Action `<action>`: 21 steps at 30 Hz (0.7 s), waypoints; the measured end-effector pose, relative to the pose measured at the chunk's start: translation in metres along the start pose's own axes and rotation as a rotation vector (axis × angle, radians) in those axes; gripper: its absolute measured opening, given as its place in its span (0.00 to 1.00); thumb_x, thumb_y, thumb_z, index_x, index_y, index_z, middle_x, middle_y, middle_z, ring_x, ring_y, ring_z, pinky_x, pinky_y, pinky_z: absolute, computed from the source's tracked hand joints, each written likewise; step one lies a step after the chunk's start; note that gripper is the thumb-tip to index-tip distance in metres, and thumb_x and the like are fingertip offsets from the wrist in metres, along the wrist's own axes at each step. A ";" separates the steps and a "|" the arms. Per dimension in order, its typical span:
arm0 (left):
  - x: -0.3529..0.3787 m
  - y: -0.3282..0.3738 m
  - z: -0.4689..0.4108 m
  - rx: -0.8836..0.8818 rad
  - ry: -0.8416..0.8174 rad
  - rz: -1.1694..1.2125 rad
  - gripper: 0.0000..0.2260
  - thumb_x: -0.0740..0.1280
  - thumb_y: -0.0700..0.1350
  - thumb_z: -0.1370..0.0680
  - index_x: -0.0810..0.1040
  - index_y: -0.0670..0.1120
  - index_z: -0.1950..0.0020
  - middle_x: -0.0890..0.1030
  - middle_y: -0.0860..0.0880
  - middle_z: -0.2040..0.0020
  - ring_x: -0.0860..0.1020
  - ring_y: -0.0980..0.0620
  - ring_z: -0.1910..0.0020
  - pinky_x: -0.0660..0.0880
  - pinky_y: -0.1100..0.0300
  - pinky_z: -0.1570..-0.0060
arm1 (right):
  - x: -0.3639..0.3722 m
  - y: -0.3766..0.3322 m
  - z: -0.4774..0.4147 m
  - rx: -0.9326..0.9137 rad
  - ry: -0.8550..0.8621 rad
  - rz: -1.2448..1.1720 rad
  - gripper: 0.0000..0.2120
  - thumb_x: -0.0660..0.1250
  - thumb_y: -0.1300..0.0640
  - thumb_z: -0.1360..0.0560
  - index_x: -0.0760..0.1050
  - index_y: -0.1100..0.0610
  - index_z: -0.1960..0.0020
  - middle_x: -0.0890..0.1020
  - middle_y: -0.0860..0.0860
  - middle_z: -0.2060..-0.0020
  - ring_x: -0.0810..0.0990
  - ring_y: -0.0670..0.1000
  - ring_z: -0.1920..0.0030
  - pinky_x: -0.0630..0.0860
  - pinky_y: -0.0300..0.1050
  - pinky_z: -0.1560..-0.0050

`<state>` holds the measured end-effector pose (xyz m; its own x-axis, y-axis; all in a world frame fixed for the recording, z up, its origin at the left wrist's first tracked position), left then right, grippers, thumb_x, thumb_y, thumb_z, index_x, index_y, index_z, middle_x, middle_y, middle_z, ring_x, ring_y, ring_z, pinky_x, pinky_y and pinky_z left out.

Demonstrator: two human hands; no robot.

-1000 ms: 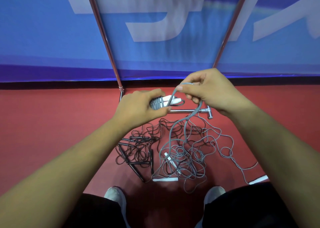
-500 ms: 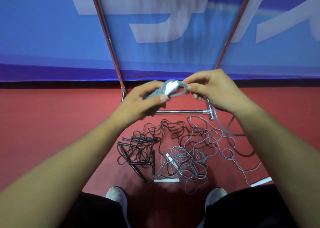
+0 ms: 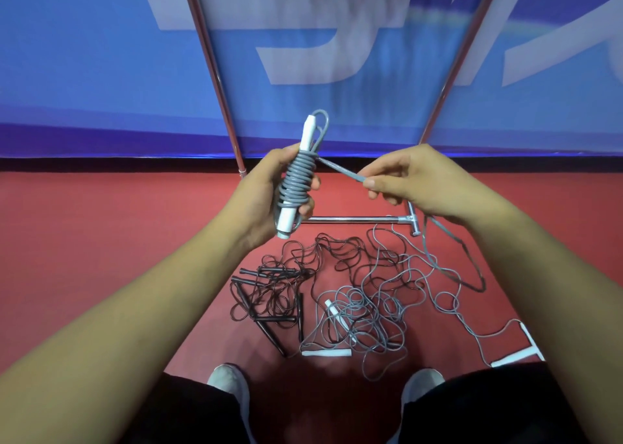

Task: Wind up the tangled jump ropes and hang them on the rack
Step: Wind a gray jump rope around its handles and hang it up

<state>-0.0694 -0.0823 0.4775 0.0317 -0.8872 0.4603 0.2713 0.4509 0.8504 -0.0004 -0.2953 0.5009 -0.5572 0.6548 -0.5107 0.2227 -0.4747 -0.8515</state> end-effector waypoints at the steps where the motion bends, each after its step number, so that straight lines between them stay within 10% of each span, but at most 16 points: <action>1: -0.001 -0.001 0.000 -0.033 0.018 -0.001 0.11 0.59 0.52 0.19 0.75 0.46 0.47 0.75 0.43 0.63 0.68 0.47 0.74 0.70 0.59 0.73 | -0.001 0.000 0.001 0.004 -0.026 0.026 0.05 0.70 0.60 0.23 0.83 0.54 0.49 0.85 0.49 0.64 0.76 0.46 0.67 0.74 0.37 0.63; 7: -0.003 -0.005 -0.003 -0.136 0.111 0.018 0.12 0.60 0.51 0.20 0.77 0.45 0.49 0.75 0.44 0.64 0.67 0.48 0.74 0.68 0.60 0.72 | 0.004 -0.008 0.009 0.008 -0.126 0.063 0.06 0.65 0.63 0.20 0.81 0.58 0.48 0.80 0.49 0.68 0.78 0.48 0.70 0.75 0.50 0.60; 13: -0.004 -0.009 -0.006 -0.198 0.187 -0.101 0.12 0.62 0.50 0.22 0.79 0.43 0.49 0.77 0.43 0.64 0.69 0.47 0.74 0.70 0.62 0.75 | 0.012 -0.026 0.013 -0.030 -0.098 0.101 0.06 0.68 0.57 0.21 0.83 0.54 0.53 0.71 0.49 0.74 0.66 0.47 0.72 0.64 0.42 0.68; 21: 0.002 -0.019 -0.001 -0.349 0.089 -0.124 0.09 0.61 0.48 0.20 0.78 0.45 0.48 0.79 0.43 0.64 0.78 0.45 0.70 0.78 0.58 0.69 | 0.019 -0.034 0.019 -0.100 -0.110 0.212 0.04 0.72 0.55 0.24 0.84 0.54 0.56 0.79 0.60 0.66 0.69 0.46 0.68 0.65 0.46 0.66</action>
<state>-0.0735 -0.0932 0.4620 0.0570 -0.9449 0.3225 0.5892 0.2926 0.7531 -0.0341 -0.2776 0.5224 -0.5722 0.4765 -0.6674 0.4188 -0.5299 -0.7374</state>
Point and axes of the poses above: each hand's wrist, its own z-axis away from the middle knuckle, its own x-axis out of the palm, y = z × x, the point moved 2 cm from there along -z, towards the middle knuckle
